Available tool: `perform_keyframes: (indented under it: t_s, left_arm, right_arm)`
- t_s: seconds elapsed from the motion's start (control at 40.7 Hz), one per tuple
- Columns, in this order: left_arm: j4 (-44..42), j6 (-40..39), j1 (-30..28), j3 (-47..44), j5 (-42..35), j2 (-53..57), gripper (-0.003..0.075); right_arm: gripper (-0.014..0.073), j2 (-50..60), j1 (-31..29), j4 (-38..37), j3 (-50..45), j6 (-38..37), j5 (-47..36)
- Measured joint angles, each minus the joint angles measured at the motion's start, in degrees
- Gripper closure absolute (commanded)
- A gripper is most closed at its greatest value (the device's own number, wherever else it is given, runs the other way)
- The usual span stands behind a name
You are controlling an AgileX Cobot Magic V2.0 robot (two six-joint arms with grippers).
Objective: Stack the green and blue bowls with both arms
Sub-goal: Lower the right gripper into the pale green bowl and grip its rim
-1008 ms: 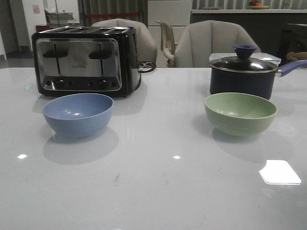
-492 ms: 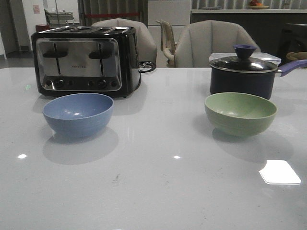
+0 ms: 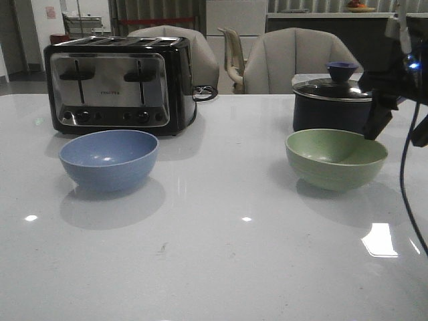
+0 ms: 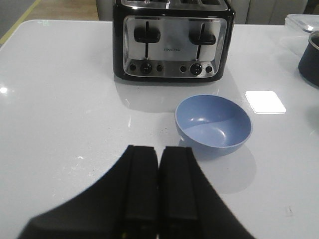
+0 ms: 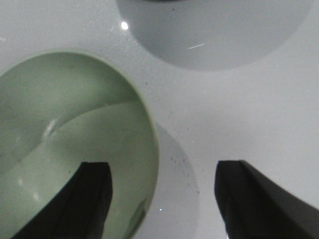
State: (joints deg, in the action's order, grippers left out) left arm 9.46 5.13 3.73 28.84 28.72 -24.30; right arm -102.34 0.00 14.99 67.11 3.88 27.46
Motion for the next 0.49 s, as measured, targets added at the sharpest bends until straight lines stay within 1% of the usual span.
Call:
perform_keyframes:
  t_s: [0.074,0.148,0.197,0.27,0.295,0.32,0.443,0.492]
  left_arm:
    - [0.0,0.0,0.0,0.0,0.0,0.0,0.0619]
    - [0.0,0.0,0.0,0.0,0.0,0.0,0.0619]
    - [0.0,0.0,0.0,0.0,0.0,0.0,0.0619]
    - [0.0,0.0,0.0,0.0,0.0,0.0,0.0619]
    - [0.0,0.0,0.0,0.0,0.0,0.0,0.0619]
    - [0.0,0.0,0.0,0.0,0.0,0.0,0.0619]
    - [0.0,0.0,0.0,0.0,0.0,0.0,0.0619]
    - [0.0,0.0,0.0,0.0,0.0,0.0,0.0619]
  right_arm:
    - [0.0085,-3.91,0.0,0.0,2.79,0.0,0.13]
    - [0.0187,-7.04,0.0,0.0,4.98,0.0,0.97]
    - [0.028,-8.57,0.0,0.0,6.36,0.0,2.02]
    - [0.0398,-10.21,0.0,0.12,8.08,0.0,3.62]
    - [0.0416,-10.48,0.0,0.12,8.46,0.0,4.05]
    - [0.0458,-10.63,0.07,0.12,8.67,0.0,4.44]
    - [0.056,-10.74,0.07,0.42,10.02,0.0,6.56]
    - [0.0558,-10.74,0.0,0.42,10.6,0.0,7.56]
